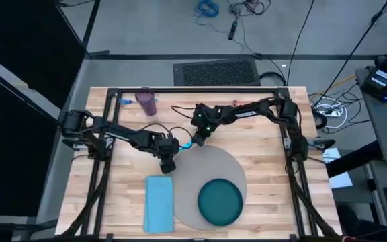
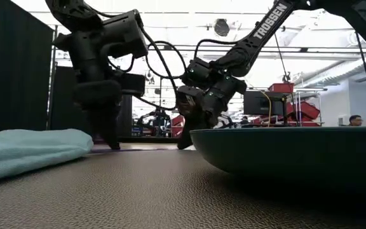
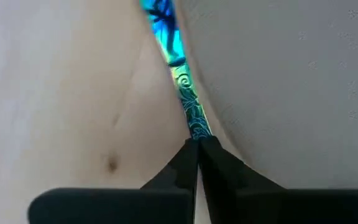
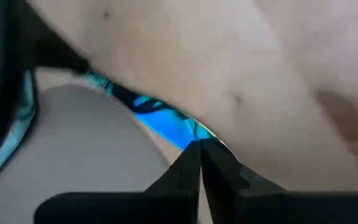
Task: Set table place
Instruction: Move the iridescent knife to the bottom right of the table
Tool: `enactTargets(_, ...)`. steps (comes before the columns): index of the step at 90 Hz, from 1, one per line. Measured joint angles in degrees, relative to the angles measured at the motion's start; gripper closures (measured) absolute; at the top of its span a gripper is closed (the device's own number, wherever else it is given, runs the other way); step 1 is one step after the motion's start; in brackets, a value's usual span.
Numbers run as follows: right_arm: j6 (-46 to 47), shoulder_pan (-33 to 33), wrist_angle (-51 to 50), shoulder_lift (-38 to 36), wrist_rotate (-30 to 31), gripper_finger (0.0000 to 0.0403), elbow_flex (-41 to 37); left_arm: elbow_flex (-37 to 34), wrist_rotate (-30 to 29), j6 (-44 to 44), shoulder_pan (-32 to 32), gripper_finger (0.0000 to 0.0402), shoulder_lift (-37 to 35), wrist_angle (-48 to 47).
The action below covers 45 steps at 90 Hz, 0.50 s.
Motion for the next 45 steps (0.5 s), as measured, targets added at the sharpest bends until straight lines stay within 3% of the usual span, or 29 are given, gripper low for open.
enactTargets(45, 11.5, -4.4, 8.3, 0.3, 3.9, 0.0403, -0.3, -0.2, 0.4, 5.8, 2.2, 0.0401, 0.2, 9.2)
